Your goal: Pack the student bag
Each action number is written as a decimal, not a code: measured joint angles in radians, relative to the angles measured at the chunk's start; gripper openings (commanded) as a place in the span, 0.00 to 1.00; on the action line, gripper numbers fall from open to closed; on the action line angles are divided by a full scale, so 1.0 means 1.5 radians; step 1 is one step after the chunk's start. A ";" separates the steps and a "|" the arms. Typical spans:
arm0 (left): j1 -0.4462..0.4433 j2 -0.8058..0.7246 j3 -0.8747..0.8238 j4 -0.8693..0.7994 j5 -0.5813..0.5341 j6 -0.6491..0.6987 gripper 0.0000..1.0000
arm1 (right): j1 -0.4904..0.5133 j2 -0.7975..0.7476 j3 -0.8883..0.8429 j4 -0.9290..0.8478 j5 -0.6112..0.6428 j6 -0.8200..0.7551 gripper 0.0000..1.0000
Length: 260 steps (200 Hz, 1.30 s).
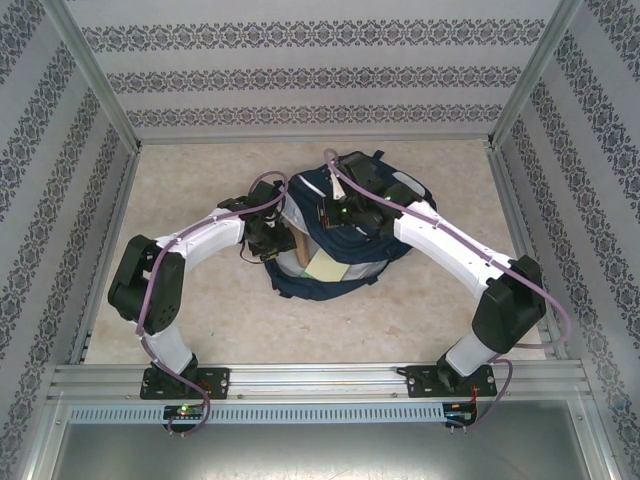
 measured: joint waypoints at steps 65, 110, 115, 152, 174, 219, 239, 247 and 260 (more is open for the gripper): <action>0.073 -0.155 -0.069 -0.065 -0.103 -0.020 0.51 | 0.058 0.056 -0.060 0.055 -0.024 0.017 0.11; 0.117 -0.202 -0.031 -0.105 -0.126 0.009 0.67 | 0.065 0.068 -0.089 0.057 -0.050 0.022 0.50; 0.118 -0.196 -0.018 -0.106 -0.121 0.017 0.67 | 0.065 0.062 -0.093 0.057 -0.050 0.023 0.50; 0.118 -0.088 0.101 -0.081 -0.051 0.091 0.68 | 0.065 -0.013 -0.142 0.052 -0.035 0.045 0.47; 0.118 0.007 0.176 -0.067 0.002 0.142 0.69 | 0.065 -0.063 -0.183 0.053 -0.024 0.069 0.43; 0.117 0.214 0.356 -0.070 0.091 0.226 0.69 | 0.065 -0.103 -0.281 0.069 -0.013 0.124 0.42; 0.113 0.267 0.391 -0.072 0.126 0.247 0.62 | 0.065 -0.103 -0.300 0.095 -0.009 0.144 0.42; 0.111 0.274 0.392 -0.071 0.136 0.251 0.55 | 0.065 -0.103 -0.304 0.100 -0.007 0.149 0.42; 0.107 0.274 0.387 -0.063 0.150 0.258 0.42 | 0.065 -0.102 -0.306 0.102 -0.003 0.156 0.42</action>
